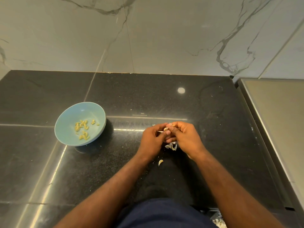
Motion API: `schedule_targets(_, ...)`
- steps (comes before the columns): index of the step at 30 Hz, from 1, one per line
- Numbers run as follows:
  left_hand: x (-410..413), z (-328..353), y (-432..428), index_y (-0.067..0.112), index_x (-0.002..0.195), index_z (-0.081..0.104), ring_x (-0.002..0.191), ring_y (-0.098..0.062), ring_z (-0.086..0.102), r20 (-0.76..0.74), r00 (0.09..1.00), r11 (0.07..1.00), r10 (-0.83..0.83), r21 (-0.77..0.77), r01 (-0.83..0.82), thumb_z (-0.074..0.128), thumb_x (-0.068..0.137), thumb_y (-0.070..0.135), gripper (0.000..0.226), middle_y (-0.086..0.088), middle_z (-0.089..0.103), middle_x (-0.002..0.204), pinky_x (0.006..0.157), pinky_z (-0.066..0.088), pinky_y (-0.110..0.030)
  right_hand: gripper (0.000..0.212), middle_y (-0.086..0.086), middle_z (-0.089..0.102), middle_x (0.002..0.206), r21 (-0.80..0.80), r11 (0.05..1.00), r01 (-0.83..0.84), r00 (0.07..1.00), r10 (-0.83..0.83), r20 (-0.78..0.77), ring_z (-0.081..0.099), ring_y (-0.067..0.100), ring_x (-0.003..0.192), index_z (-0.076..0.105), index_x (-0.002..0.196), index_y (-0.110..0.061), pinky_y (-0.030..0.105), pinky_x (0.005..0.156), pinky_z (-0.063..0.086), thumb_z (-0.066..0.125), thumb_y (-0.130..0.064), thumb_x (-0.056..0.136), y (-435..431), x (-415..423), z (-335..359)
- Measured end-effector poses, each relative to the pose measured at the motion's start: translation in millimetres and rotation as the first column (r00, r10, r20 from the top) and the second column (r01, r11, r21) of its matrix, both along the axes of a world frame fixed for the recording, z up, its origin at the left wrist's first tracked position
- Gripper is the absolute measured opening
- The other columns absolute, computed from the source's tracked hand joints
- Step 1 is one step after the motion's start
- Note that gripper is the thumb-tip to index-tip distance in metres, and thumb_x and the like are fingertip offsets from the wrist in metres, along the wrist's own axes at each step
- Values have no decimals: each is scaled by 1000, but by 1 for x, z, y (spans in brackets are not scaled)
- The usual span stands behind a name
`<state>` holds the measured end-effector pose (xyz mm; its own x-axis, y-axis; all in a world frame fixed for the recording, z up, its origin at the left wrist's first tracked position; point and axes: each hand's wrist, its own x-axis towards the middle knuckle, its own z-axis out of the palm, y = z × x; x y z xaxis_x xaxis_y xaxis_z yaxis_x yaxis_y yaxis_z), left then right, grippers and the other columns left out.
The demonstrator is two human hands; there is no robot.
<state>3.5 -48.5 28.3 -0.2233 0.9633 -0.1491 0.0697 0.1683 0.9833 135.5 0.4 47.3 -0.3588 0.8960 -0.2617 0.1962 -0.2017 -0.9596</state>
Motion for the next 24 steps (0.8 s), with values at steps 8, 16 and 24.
schedule_targets(8, -10, 5, 2, 23, 87, 69, 64, -9, 66, -166, 982, 992, 93, -66, -105, 59, 97, 8, 21, 0, 70, 74, 67, 58, -24, 11, 16, 75, 79, -33, 994, 103, 994, -102, 29, 74, 25, 69, 72, 93, -1, 27, 59, 60, 65, -9, 95, -5, 0, 6)
schedule_targets(16, -10, 8, -4, 6, 119, 67, 89, -25, 71, 225, 974, 983, -18, -172, 58, 62, 97, 11, 23, -19, 72, 106, 81, 60, -35, 13, 10, 69, 67, 45, 998, 44, 988, -50, 145, 61, 9, 51, 74, 89, -6, 22, 51, 50, 66, -14, 95, -13, 1, 1)
schedule_targets(24, -5, 14, 0, 12, 98, 75, 79, -37, 74, 73, 997, 992, 14, -123, -5, 54, 94, -4, 27, -16, 75, 87, 72, 62, -40, 12, 6, 70, 71, 160, 987, -9, 948, -42, 315, 66, 7, 53, 72, 85, -9, 17, 47, 49, 66, -9, 95, -14, -3, 7)
